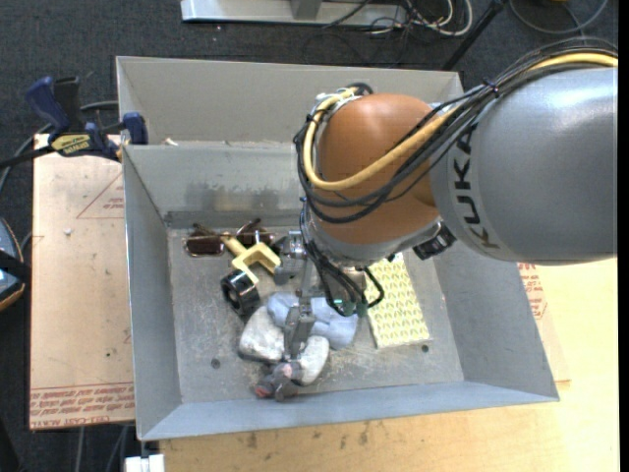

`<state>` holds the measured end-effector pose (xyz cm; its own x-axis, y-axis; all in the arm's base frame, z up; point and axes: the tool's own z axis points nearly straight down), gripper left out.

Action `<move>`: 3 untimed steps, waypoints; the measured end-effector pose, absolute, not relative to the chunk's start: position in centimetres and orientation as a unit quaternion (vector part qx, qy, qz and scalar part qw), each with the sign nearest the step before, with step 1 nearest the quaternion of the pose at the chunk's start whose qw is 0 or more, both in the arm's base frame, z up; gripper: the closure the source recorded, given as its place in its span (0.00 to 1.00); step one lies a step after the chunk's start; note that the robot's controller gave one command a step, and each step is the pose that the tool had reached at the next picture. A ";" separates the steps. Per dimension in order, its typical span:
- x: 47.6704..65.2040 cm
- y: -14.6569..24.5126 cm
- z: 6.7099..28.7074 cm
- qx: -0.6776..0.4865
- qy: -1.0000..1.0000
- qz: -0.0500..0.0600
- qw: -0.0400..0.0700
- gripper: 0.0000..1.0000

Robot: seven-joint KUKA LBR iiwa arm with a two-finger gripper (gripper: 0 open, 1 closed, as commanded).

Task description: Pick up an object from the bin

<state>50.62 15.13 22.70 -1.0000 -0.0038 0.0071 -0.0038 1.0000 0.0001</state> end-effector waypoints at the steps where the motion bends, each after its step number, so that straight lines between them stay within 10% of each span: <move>1: 50.8 15.1 23.0 0.000 -1.000 -0.001 0.000 0.00; 3: 51.9 16.9 12.9 0.012 -1.000 -0.001 -0.003 0.00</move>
Offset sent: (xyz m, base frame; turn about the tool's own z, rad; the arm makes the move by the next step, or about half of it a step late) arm 0.0058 -0.0057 -0.1570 -0.1141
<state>51.90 16.95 12.91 -0.9997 -0.0249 -0.0052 -0.0249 0.9997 0.0019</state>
